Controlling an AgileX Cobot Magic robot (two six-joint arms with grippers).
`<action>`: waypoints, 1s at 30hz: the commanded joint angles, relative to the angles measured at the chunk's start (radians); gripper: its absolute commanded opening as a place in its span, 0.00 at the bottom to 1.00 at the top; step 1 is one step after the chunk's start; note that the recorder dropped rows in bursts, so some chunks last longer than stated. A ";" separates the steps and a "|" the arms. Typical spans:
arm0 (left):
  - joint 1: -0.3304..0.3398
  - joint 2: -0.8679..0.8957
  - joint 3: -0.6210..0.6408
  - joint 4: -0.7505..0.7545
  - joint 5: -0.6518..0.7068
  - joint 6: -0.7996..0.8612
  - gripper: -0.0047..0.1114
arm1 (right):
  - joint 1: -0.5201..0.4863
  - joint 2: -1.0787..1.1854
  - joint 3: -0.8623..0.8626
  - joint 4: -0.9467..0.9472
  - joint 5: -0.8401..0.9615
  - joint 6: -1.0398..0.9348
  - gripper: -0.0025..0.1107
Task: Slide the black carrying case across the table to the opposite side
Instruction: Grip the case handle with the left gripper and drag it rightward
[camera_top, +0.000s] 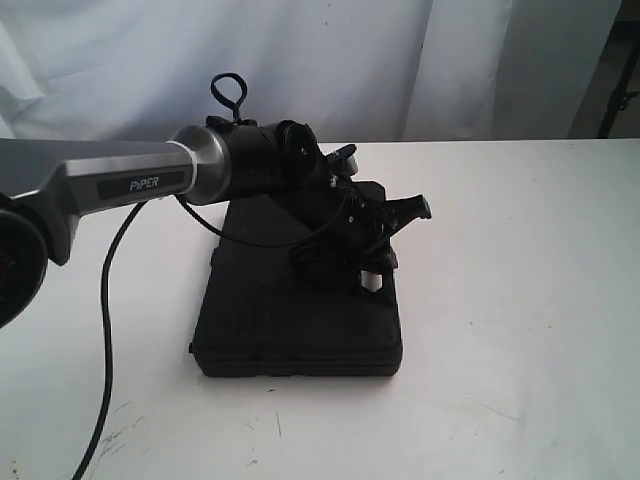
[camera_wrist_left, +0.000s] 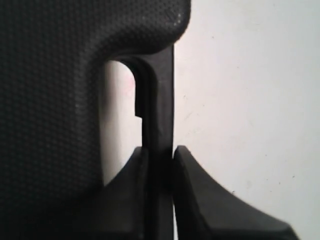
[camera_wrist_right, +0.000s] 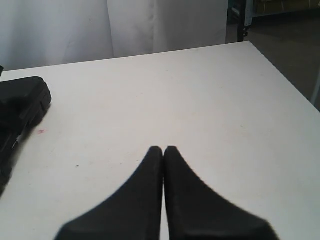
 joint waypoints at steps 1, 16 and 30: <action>-0.009 0.005 -0.013 -0.111 -0.039 0.050 0.04 | -0.003 -0.006 0.001 0.008 -0.013 -0.001 0.02; -0.023 0.009 -0.013 -0.158 -0.079 0.098 0.04 | -0.003 -0.006 0.001 0.008 -0.013 -0.001 0.02; -0.019 0.009 -0.013 -0.135 -0.051 0.160 0.37 | -0.003 -0.006 0.001 0.008 -0.013 -0.001 0.02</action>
